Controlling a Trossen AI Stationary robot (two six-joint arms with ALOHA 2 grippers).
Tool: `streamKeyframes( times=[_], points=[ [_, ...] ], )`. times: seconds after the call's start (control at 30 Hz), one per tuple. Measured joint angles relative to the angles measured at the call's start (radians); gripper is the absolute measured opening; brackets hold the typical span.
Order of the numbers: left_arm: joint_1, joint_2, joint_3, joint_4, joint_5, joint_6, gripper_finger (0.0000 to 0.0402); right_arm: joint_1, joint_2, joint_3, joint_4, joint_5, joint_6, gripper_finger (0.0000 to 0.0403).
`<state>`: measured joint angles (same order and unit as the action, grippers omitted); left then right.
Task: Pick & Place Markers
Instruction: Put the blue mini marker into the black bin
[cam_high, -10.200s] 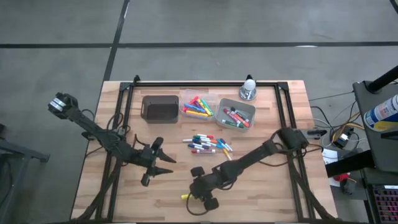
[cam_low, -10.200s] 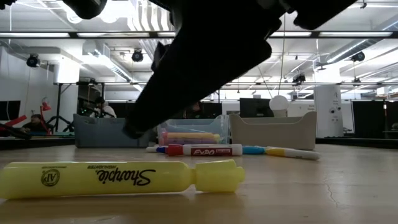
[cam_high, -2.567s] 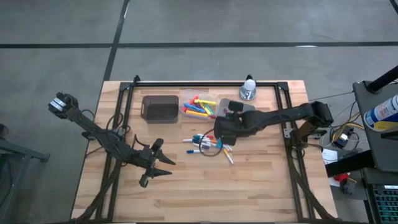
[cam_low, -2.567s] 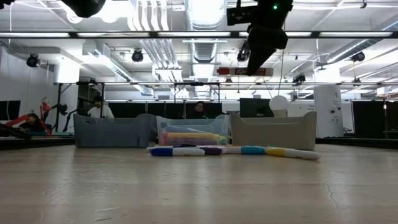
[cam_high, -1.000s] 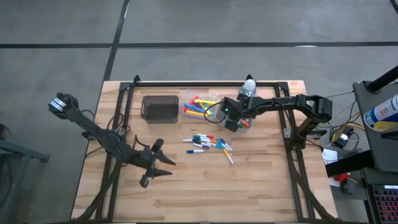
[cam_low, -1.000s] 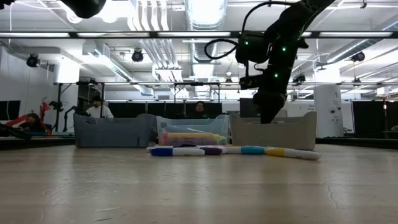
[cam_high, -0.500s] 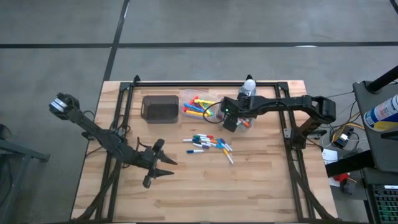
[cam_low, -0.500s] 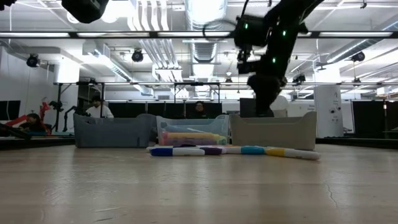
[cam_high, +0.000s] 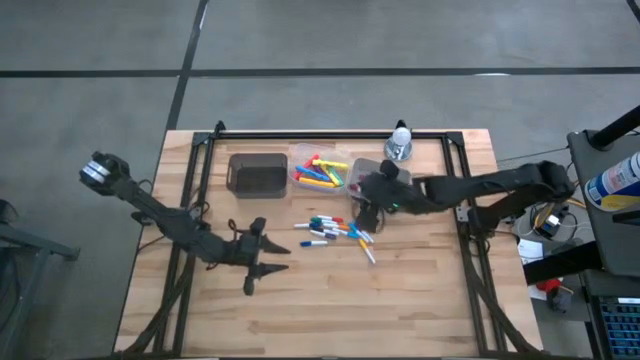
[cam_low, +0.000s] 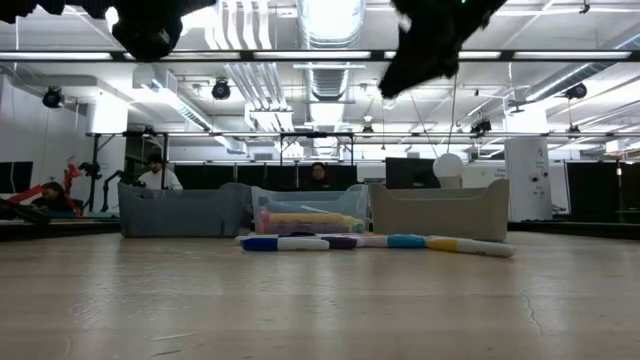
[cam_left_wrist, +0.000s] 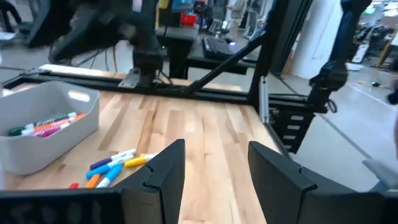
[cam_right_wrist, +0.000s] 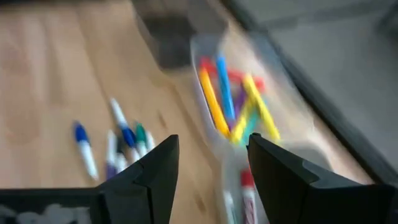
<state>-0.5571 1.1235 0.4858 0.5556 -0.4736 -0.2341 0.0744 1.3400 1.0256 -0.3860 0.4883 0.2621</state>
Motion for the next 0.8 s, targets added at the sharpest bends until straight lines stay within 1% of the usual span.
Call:
streamKeyframes(
  times=[0.13,0.23,0.3,0.47,0.63,0.8],
  points=[
    [0.029,0.016,0.000,0.001,0.000,-0.008,0.0170,0.103,-0.050,-0.059,0.196,0.060,-0.081,0.0180],
    [0.057,0.039,0.000,0.001,0.000,-0.010,0.0170,0.165,-0.069,-0.097,0.335,0.063,-0.158,0.0180],
    [0.084,0.065,0.000,0.001,0.001,-0.022,0.0170,0.202,-0.071,-0.108,0.398,0.065,-0.192,0.0178],
    [0.170,0.143,0.000,0.001,0.014,-0.066,0.0170,0.291,-0.065,-0.116,0.459,0.065,-0.211,0.0176],
    [0.240,0.219,0.026,-0.006,0.139,-0.090,0.0170,0.362,-0.063,-0.119,0.511,0.065,-0.250,0.0174],
    [0.255,0.311,0.087,-0.085,0.143,-0.100,0.0170,0.411,-0.064,-0.122,0.610,0.065,-0.308,0.0166]
  ],
)
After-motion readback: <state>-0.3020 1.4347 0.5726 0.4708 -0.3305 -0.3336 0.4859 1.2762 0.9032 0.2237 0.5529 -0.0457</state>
